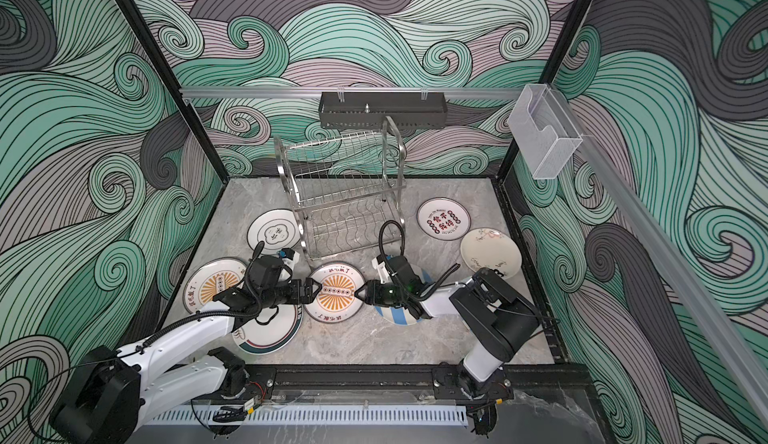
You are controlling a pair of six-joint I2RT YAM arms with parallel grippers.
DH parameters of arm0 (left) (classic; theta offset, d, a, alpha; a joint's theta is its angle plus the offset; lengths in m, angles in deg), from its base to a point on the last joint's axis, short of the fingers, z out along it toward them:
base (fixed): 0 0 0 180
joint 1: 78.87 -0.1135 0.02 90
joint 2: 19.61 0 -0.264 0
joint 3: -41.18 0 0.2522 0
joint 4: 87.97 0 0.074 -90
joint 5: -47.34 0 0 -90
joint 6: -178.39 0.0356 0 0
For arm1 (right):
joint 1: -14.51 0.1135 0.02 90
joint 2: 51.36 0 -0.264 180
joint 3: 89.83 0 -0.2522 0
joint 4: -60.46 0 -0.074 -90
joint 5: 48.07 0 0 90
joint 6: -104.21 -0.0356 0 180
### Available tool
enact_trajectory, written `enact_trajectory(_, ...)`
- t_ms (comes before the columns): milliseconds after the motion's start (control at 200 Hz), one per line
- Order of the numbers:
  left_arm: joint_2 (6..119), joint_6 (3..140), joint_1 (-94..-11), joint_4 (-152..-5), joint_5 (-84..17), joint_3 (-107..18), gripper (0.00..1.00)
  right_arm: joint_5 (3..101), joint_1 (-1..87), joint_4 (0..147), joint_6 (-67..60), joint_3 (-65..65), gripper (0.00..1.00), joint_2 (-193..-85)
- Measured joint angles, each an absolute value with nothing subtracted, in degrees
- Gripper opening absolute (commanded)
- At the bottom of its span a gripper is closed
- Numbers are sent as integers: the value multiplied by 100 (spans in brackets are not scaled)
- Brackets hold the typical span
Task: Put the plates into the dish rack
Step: 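Grip the orange-sunburst plate rim with the right gripper and tilt it up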
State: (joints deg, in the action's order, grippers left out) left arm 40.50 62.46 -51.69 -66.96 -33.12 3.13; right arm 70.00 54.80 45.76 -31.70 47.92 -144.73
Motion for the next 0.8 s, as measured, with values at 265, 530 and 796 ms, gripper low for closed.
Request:
enact_trajectory(265,3967,6252,-5169,-6696,-3297,313,99,6858,5478,4576,-3235,4792,35,-14519)
enact_trajectory(530,3915,6254,-5169,-6689,-3292,313,98,6727,5478,4613,-3316,4777,22,-14595)
enact_trajectory(796,3653,6268,-5169,-6534,-3290,313,99,6688,5480,4584,-3504,4772,11,-14663)
